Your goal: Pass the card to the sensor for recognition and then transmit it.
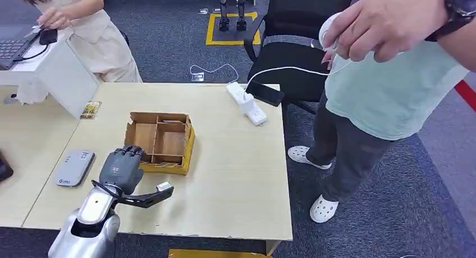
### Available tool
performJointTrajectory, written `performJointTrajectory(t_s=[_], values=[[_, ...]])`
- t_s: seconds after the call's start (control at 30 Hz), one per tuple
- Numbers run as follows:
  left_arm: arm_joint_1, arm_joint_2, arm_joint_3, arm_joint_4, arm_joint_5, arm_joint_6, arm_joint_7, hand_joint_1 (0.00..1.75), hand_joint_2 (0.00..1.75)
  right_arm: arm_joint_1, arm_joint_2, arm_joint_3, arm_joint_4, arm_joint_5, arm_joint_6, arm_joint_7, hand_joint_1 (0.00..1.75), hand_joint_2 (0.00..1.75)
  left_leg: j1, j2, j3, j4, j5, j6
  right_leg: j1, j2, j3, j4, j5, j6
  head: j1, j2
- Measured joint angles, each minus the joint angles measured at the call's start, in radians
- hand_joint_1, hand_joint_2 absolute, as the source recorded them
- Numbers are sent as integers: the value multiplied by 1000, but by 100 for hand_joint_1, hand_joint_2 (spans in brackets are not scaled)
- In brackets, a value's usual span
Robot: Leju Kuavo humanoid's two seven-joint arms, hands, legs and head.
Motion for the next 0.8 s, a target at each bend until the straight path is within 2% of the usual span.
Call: performJointTrajectory(t_s=[0.03,0.07,0.13,0.17,0.2,0.23,0.27,0.3,0.37,0.43,0.47,0.63,0.8], values=[[0,0,0,0,0,0,0,72,175,0,0,0,0,0,0,0,0,0,0,0,0,0,0,0,0,0,0,0,0,0,0,0],[1,-2,0,0,0,0,0,138,175,0,0,0,0,0,0,0,0,0,0,0,0,0,0,0,0,0,0,0,0,0,0,0],[2,-3,0,0,0,0,0,150,175,0,0,0,0,0,0,0,0,0,0,0,0,0,0,0,0,0,0,0,0,0,0,0],[2,-4,0,0,0,1,1,147,175,0,0,0,0,0,0,0,0,0,0,0,0,0,0,0,0,0,0,0,0,0,0,0],[2,-4,0,0,0,1,2,133,175,0,0,0,0,0,0,0,0,0,0,0,0,0,0,0,0,0,0,0,0,0,0,0],[3,-4,0,0,0,1,10,141,175,0,0,0,0,0,0,0,0,0,0,0,0,0,0,0,0,0,0,0,0,0,0,0],[3,-4,1,0,0,1,13,126,175,0,0,0,0,0,0,0,0,0,0,0,0,0,0,0,0,0,0,0,0,0,0,0],[3,-4,1,0,0,1,19,136,175,0,0,0,0,0,0,0,0,0,0,0,0,0,0,0,0,0,0,0,0,0,0,0],[2,-4,1,0,0,2,18,145,175,0,0,0,0,0,0,0,0,0,0,0,0,0,0,0,0,0,0,0,0,0,0,0],[3,-5,2,0,0,1,18,169,175,0,0,0,0,0,0,0,0,0,0,0,0,0,0,0,0,0,0,0,0,0,0,0],[3,-6,2,0,0,1,18,175,175,0,0,0,0,0,1,0,0,0,0,0,0,0,0,0,0,0,0,0,0,0,0,0],[2,-6,2,0,0,8,25,175,175,0,0,0,0,0,1,0,0,0,0,0,0,0,0,0,0,0,0,0,0,0,0,0],[3,4,2,0,0,10,99,175,175,0,0,0,0,0,1,0,0,0,0,0,0,0,0,0,0,0,0,0,0,0,0,0]])
